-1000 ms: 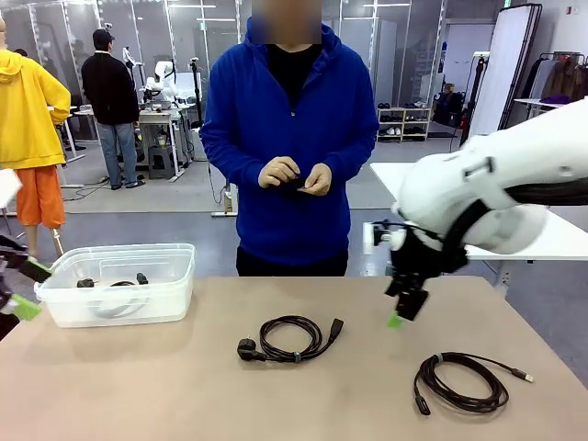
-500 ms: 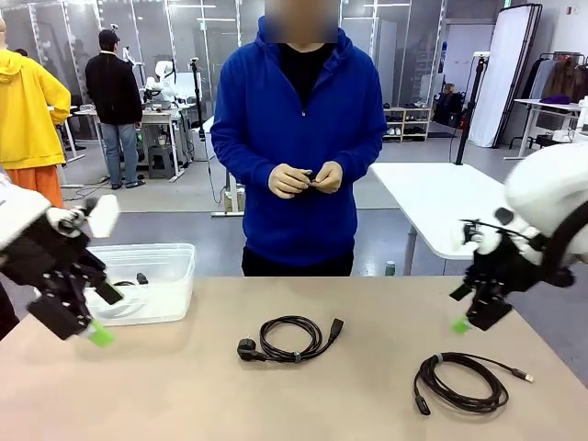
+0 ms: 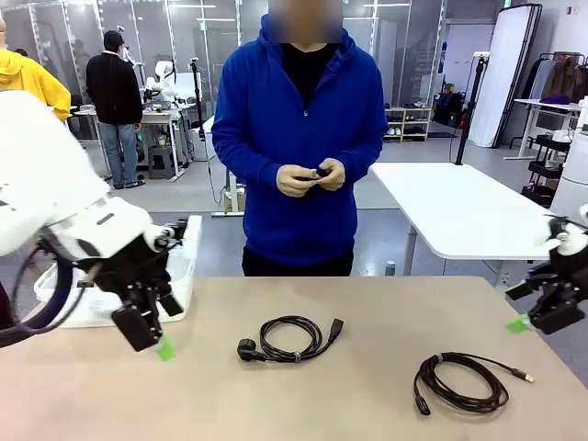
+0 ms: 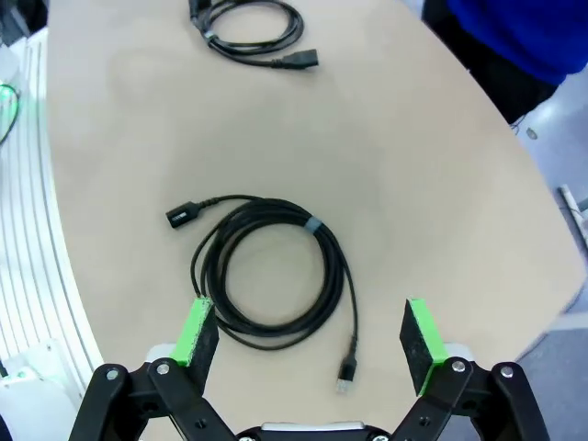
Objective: Organize and store the cables.
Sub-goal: Place the Power Cable into the Organizing box.
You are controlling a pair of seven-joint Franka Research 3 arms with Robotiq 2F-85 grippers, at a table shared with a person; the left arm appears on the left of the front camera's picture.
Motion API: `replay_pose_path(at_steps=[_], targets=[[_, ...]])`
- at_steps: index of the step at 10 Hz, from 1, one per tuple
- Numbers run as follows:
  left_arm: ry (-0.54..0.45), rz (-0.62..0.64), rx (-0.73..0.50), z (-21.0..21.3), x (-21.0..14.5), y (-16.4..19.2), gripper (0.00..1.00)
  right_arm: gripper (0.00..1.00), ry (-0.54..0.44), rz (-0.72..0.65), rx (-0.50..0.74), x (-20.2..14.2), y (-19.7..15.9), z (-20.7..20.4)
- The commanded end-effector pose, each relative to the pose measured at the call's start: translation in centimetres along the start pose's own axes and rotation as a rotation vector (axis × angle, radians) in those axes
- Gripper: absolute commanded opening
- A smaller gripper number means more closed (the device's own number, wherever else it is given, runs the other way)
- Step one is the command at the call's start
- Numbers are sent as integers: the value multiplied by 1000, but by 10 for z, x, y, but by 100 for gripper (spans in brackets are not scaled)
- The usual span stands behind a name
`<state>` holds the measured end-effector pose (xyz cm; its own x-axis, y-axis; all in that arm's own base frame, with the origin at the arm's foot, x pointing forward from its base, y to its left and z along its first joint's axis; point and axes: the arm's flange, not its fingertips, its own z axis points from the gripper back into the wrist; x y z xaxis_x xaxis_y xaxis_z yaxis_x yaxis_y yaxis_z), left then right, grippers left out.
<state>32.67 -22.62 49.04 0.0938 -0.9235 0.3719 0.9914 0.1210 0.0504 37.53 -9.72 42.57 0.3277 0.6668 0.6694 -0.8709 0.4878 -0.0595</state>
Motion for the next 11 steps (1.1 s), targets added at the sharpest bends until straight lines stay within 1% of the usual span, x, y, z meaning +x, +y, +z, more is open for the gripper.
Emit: replay_pose_path(at_steps=[1,3,4,5,7,8,9,10,11], targets=[[63,15,36,-15,23,14,100,100,-102,9,-3,-33,16,12],[105,17,65,-32,38,18,100,100,-178,-3,10,-63,13,33],[110,25,100,-43,46,21,100,100,-209,22,41,-82,11,41],[120,36,126,-52,52,23,100,100,-222,69,62,-98,13,48],[149,43,175,-70,54,26,100,100,-264,58,73,-130,13,56],[125,71,177,-70,49,30,100,100,-295,85,104,-138,9,54],[103,131,197,-58,34,37,100,100,-242,40,52,-112,15,59],[126,39,138,-67,47,27,100,100,-242,40,52,-112,15,59],[126,39,138,-67,47,27,100,100,-242,40,52,-112,15,59]])
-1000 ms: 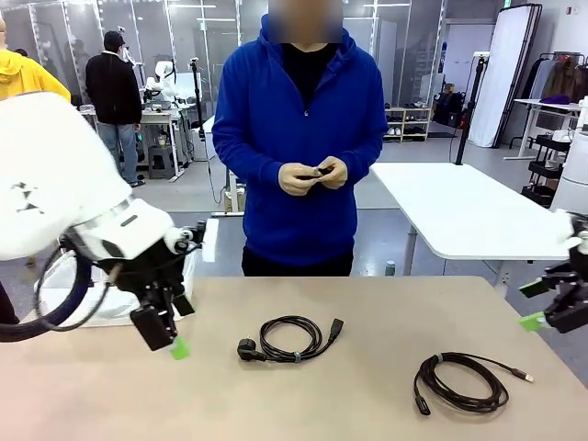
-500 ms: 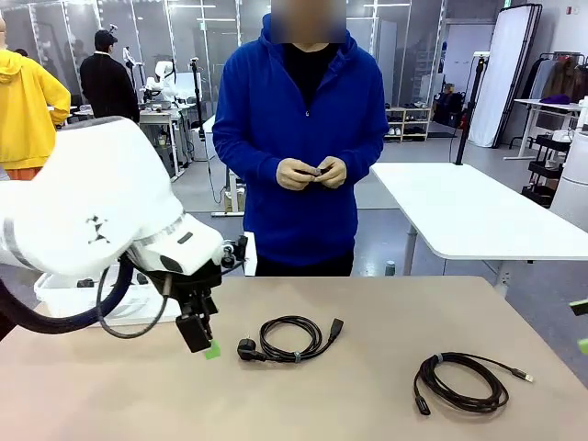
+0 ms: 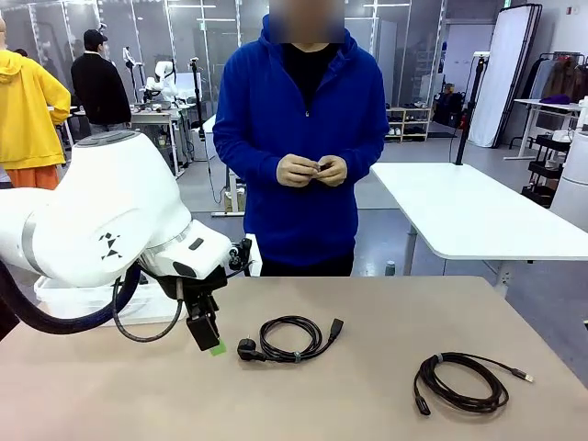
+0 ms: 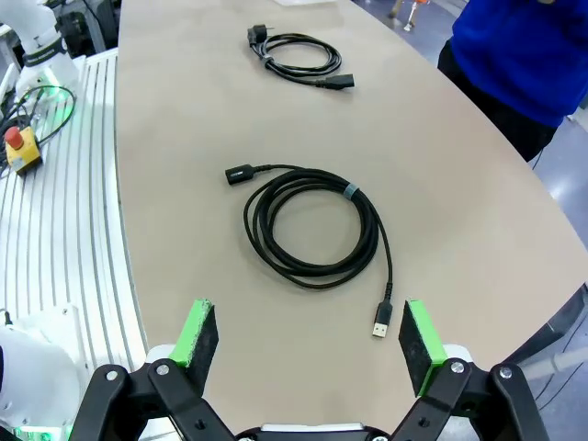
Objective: Organize and store the cables.
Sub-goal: Place the Power Cable into the Organizing box.
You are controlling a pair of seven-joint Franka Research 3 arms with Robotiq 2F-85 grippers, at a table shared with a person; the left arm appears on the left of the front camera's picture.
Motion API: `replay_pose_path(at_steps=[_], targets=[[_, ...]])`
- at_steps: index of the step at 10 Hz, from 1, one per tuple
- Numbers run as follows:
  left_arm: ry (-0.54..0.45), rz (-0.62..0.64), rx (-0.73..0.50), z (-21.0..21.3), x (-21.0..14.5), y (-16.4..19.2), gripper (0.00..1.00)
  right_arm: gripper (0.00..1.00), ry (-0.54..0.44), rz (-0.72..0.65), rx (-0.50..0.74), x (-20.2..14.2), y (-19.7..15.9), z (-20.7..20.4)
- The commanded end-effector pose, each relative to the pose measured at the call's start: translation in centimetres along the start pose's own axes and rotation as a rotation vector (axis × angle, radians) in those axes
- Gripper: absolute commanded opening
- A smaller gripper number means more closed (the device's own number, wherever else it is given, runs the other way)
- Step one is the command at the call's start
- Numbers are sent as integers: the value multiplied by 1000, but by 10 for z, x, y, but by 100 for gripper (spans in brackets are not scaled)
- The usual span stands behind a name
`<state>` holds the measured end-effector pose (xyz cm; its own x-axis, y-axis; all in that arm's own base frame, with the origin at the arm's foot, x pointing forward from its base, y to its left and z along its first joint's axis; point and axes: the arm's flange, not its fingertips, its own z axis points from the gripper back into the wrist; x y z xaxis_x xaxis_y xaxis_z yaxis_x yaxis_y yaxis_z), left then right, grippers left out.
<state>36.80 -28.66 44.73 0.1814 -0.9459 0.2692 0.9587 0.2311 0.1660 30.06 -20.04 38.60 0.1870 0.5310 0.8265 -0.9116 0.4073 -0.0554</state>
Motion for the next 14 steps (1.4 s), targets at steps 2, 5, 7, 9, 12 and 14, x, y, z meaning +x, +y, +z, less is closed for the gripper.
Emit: replay_pose_path(at_steps=[2,5,7,9,12,14], targets=[[7,-33,-7,0,3,-5,100,100,4,-14,-21,8,-2,1],[-2,-90,-31,-9,12,-9,100,100,4,-14,-21,8,-2,1],[116,-196,-36,-39,61,1,100,100,4,-14,-21,8,-2,1],[99,-260,-68,-46,85,0,100,100,4,-14,-21,8,-2,1],[177,-285,-64,-62,113,-3,100,100,4,-14,-21,8,-2,1],[186,-256,-91,-79,134,2,100,100,4,-14,-21,8,-2,1]])
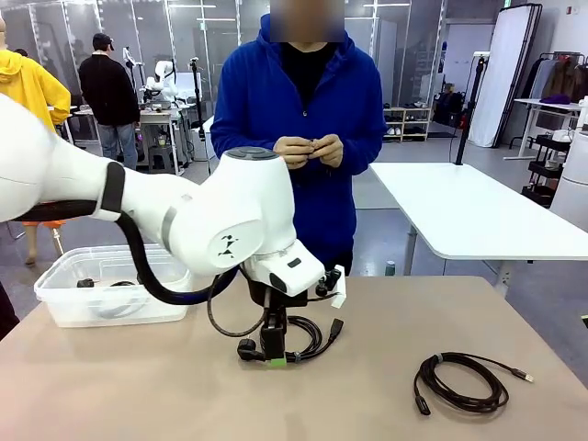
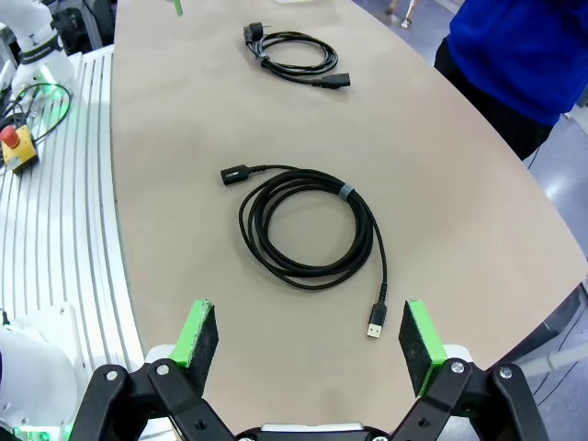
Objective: Organize and store the cables.
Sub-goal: Place the Power Cable into the Organizing box.
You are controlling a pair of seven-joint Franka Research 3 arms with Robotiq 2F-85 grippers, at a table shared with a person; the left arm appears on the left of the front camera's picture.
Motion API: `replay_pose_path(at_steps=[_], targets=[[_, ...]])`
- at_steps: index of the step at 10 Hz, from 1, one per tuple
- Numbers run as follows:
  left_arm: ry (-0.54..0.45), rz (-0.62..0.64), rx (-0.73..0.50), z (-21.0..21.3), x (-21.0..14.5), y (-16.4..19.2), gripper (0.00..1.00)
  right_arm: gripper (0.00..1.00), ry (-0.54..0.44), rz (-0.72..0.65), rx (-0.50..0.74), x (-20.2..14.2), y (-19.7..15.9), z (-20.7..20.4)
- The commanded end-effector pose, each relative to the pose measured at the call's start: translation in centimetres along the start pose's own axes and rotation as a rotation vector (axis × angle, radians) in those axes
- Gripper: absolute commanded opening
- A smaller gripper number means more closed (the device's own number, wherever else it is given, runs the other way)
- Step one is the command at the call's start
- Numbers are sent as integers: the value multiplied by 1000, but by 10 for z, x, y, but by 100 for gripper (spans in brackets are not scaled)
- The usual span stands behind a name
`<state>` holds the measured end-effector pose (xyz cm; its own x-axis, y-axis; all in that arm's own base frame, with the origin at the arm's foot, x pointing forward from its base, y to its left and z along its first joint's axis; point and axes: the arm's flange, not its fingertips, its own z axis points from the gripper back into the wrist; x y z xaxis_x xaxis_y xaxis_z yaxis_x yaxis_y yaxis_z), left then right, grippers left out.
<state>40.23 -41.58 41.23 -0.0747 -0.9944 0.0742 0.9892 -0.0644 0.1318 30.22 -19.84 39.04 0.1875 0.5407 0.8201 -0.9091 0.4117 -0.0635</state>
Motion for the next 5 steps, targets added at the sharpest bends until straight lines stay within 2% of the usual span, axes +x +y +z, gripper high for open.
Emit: replay_pose_path(at_steps=[1,3,4,5], targets=[[51,66,-14,-17,23,18,100,100,-7,-18,-12,3,-1,0],[63,114,-50,-31,37,25,100,100,-7,-18,-12,3,-1,0],[104,143,-30,-39,40,29,100,100,-7,-18,-12,3,-1,0],[95,182,-7,-48,40,36,100,100,-7,-18,-12,3,-1,0]])
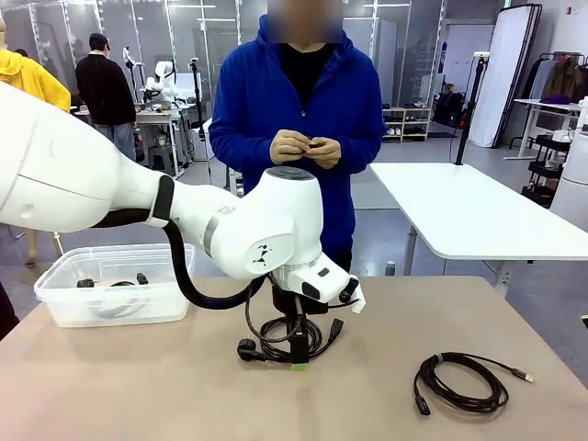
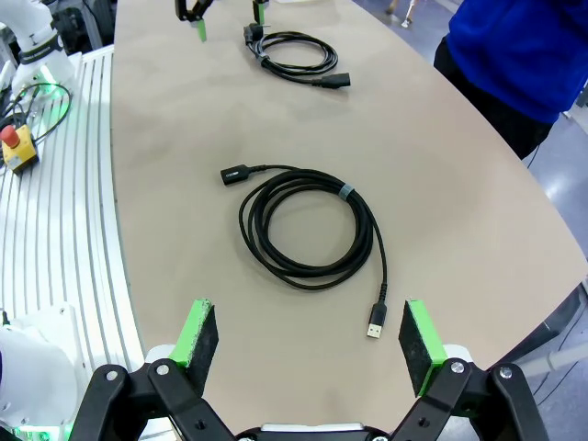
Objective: Organize and store the cables.
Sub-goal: Place the Power Cable into the Organizing box.
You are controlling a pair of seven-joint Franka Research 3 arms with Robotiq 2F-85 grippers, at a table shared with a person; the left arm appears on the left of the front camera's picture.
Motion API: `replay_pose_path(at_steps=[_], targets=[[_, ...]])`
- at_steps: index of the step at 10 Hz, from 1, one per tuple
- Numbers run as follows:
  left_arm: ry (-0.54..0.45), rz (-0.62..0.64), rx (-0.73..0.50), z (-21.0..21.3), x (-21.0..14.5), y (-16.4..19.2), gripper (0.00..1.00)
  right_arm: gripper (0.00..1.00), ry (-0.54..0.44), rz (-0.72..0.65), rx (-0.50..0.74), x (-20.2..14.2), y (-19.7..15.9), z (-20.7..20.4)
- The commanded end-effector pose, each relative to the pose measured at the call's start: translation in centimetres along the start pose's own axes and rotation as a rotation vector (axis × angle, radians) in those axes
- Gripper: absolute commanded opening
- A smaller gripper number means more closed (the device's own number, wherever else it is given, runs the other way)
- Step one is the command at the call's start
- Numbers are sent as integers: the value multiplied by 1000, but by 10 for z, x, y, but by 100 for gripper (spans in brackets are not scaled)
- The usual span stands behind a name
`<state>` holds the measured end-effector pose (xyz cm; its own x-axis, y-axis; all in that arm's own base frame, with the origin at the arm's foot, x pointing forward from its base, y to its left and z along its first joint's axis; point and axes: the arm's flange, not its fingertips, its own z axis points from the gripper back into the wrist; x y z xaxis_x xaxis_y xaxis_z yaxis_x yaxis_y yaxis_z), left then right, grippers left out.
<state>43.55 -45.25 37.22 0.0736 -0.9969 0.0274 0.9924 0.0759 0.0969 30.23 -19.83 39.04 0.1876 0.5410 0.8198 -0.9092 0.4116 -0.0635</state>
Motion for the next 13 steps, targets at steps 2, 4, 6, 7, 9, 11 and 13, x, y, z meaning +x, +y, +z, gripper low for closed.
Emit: replay_pose_path(at_steps=[2,4,6,7,9,11,13], targets=[[38,91,8,-18,9,17,100,100,-8,-18,-12,3,-1,0],[38,150,-15,-33,11,27,100,100,-8,-18,-12,3,-1,0],[37,160,11,-47,8,38,100,100,-8,-18,-12,3,-1,0],[43,172,-8,-54,7,42,100,100,-8,-18,-12,3,-1,0],[36,154,-24,-66,6,47,100,100,-8,-18,-12,3,-1,0],[17,141,-49,-68,2,46,91,100,-8,-18,-12,3,-1,0],[37,121,-41,-69,5,44,35,100,-8,-18,-12,3,-1,0]])
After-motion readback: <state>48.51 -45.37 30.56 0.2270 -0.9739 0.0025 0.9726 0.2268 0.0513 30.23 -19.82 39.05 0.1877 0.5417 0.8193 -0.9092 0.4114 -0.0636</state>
